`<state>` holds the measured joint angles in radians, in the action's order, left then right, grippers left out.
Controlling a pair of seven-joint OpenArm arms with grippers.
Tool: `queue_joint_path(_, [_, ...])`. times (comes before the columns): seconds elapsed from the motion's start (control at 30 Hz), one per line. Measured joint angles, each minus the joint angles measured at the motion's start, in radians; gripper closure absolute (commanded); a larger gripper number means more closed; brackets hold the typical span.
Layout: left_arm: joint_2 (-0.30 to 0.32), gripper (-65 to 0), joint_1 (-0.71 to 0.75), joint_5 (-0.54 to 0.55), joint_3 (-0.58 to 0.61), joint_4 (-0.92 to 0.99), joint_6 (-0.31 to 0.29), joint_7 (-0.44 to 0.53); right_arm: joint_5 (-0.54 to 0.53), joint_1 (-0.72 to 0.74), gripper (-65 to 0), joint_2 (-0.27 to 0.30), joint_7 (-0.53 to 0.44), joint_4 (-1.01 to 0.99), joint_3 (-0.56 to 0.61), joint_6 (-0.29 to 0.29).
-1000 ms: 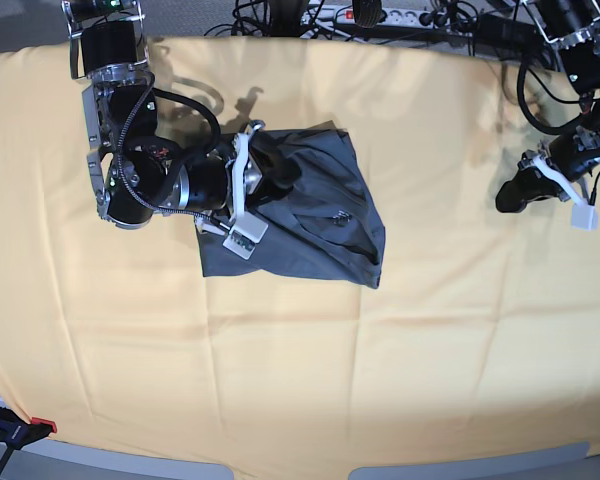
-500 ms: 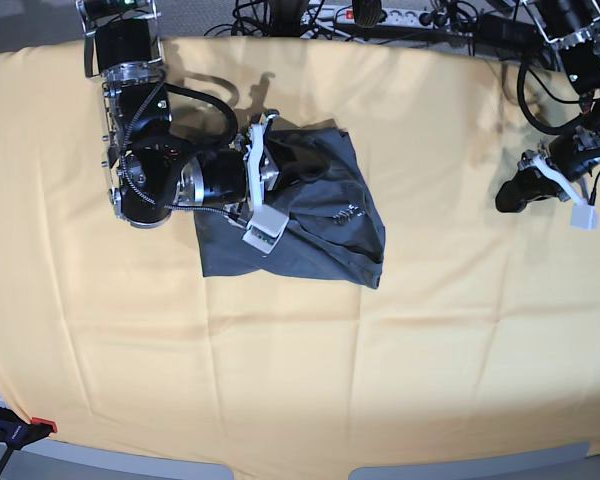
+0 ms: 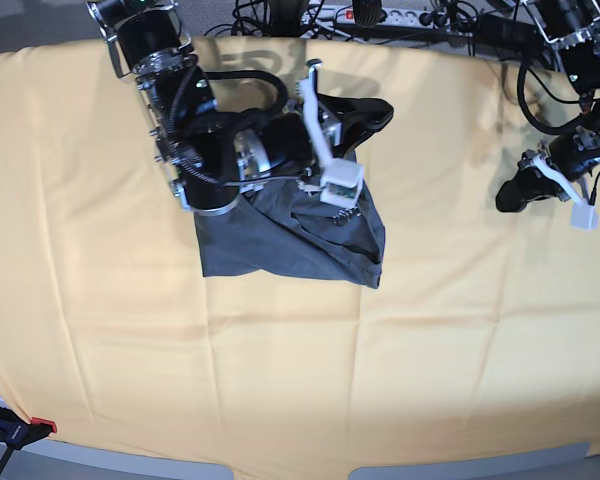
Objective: Fold the T-shirt properly
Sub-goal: 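Regrasp the folded bundle with the right gripper and fold it over again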
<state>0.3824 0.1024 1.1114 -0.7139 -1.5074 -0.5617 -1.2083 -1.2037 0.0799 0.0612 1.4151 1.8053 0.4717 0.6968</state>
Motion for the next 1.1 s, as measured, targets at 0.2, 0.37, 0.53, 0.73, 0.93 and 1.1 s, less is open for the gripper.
queue_joint_path(0.2, [0.000, 0.0, 0.000, 0.000, 0.000, 0.000, 0.000, 0.000, 0.028, 0.010, -22.2, -0.008, 0.003, 0.059, 0.002, 0.000])
queue_joint_path(0.37, [0.000, 0.0, 0.000, 0.000, 0.000, 0.000, -0.008, 0.000, 0.116, 0.030, -22.9, -0.008, 0.003, 0.109, 0.002, 0.000])
queue_joint_path(0.53, [0.000, 0.0, 0.000, 0.000, 0.000, 0.000, -0.008, 0.000, 0.258, 0.053, -31.7, 0.035, -0.028, 0.109, 0.002, 0.000])
queue_joint_path(0.73, [0.000, 0.0, 0.000, 0.000, 0.000, 0.000, -0.008, 0.000, 0.320, 0.088, -40.5, 0.065, -0.072, 0.109, 0.002, 0.000])
queue_joint_path(0.93, [0.000, 0.0, 0.000, 0.000, 0.000, 0.000, -0.008, -0.001, 0.334, 0.127, -40.2, 0.120, -0.076, 0.109, 0.003, 0.000])
queue_joint_path(1.1, [0.000, 0.0, 0.000, 0.000, 0.000, 0.000, -0.008, -0.001, 0.333, 0.126, -25.5, 0.176, -0.076, 0.109, 0.003, 0.000])
